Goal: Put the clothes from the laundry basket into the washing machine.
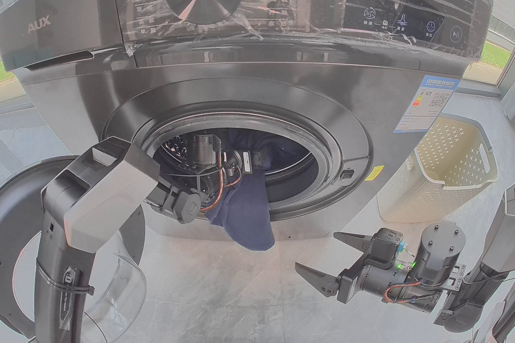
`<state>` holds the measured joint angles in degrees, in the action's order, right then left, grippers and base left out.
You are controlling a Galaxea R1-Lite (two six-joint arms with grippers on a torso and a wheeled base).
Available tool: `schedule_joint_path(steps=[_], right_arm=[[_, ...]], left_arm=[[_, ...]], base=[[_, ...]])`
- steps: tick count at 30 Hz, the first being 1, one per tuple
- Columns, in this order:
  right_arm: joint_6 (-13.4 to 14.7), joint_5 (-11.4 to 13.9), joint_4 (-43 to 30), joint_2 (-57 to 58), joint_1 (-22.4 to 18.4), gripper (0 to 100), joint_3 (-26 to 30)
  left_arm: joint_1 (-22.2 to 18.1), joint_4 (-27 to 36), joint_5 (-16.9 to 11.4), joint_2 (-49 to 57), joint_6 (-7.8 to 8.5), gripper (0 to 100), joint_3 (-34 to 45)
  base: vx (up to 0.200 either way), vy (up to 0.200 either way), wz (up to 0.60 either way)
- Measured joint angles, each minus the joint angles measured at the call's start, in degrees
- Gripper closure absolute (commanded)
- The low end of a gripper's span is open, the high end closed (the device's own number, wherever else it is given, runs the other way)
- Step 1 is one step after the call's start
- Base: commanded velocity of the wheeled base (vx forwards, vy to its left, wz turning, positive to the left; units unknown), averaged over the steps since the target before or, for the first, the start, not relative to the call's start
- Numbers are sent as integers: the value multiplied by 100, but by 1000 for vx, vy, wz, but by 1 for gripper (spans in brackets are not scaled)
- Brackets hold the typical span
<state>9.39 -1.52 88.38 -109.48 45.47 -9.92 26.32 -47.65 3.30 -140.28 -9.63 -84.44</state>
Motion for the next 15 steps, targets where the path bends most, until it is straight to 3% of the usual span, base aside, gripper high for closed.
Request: schedule_joint_path(steps=[4,8,9,15], right_arm=[[0,2,2,0,9,0,0],[0,2,2,0,11,0,-5],[0,2,2,-2,11,0,-7],[0,5,0,-2,11,0,-35]], left_arm=[[41,703,-176,356,41,0,536],[69,848,-290,485,158,0,761],[69,846,-308,500,178,100,792],[69,862,-357,469,184,100,724]], base=[[0,0,0],[0,0,0],[0,0,0],[0,0,0]])
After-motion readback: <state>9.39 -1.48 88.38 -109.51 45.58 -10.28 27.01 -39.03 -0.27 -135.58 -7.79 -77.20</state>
